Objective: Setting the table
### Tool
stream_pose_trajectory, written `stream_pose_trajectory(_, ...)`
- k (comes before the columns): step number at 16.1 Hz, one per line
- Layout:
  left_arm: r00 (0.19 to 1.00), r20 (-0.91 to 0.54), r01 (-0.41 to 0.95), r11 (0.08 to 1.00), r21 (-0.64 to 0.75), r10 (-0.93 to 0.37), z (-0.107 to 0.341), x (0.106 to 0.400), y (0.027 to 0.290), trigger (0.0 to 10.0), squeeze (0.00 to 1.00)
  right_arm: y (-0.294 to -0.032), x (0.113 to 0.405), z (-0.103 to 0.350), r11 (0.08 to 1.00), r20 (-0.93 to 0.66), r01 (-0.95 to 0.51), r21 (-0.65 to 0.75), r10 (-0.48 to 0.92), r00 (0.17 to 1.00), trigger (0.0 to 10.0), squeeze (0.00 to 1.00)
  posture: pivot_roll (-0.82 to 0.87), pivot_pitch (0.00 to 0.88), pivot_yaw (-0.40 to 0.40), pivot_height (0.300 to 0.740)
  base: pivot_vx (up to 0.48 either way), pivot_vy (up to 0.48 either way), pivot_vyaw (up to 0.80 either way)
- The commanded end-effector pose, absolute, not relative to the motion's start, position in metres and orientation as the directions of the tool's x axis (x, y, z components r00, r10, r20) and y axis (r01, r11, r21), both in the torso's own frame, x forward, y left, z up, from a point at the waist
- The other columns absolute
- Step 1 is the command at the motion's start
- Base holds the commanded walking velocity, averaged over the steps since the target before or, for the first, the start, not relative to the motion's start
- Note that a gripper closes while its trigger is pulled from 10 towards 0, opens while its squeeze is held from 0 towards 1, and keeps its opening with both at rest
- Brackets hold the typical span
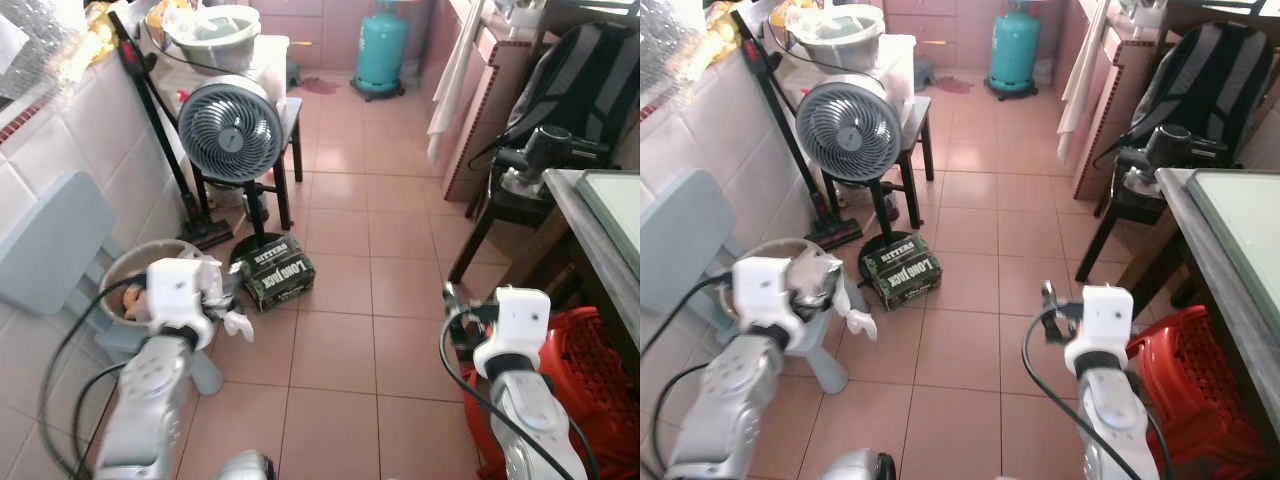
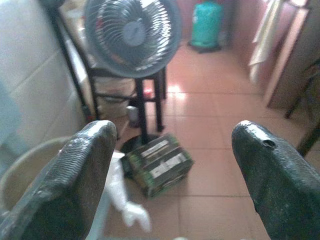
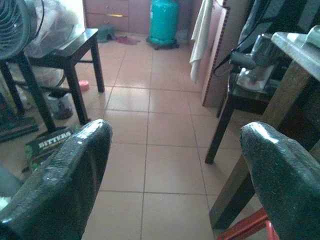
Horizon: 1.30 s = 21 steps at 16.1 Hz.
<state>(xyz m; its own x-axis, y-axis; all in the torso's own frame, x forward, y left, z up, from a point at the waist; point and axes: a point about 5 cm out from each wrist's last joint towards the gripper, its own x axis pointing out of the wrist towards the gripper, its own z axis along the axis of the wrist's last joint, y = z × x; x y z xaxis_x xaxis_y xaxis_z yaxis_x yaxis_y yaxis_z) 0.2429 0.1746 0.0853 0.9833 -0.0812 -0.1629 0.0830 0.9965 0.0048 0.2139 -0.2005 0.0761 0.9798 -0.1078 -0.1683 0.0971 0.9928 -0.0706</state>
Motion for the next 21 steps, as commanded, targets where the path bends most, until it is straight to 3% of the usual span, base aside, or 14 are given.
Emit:
stream_pose_trajectory(1,0.986,-0.151,0.072,0.997,0.039,-0.065,0.089,0.239,0.177,10.0,0.0,-0.202,0.213,0.083,0.993,-0.147,0.092,-0.068,-0.101,0.984,10.0,0.0,-0.03,0.0,0.012,0.74,0.0,0.0,0.0)
stream_pose_trajectory(5,0.985,-0.162,0.061,0.998,0.028,-0.055,0.087,0.234,0.174,10.0,0.0,-0.2,0.217,0.082,0.996,-0.156,0.056,-0.072,-0.066,0.986,10.0,0.0,-0.02,0.0,0.001,0.74,0.0,0.0,0.0)
stream_pose_trajectory(13,0.979,-0.162,0.128,0.992,-0.003,-0.127,0.087,0.245,0.159,10.0,0.0,-0.199,0.227,0.084,0.996,-0.142,0.048,-0.07,-0.057,0.988,10.0,0.0,-0.05,0.0,0.018,0.74,0.0,0.11,-0.76)
stream_pose_trajectory(21,0.978,-0.177,0.112,0.994,0.002,-0.11,0.087,0.244,0.163,10.0,0.0,-0.198,0.23,0.081,0.997,-0.156,0.038,-0.07,-0.048,0.987,10.0,0.0,-0.03,0.0,0.002,0.74,-0.102,0.135,-0.68)
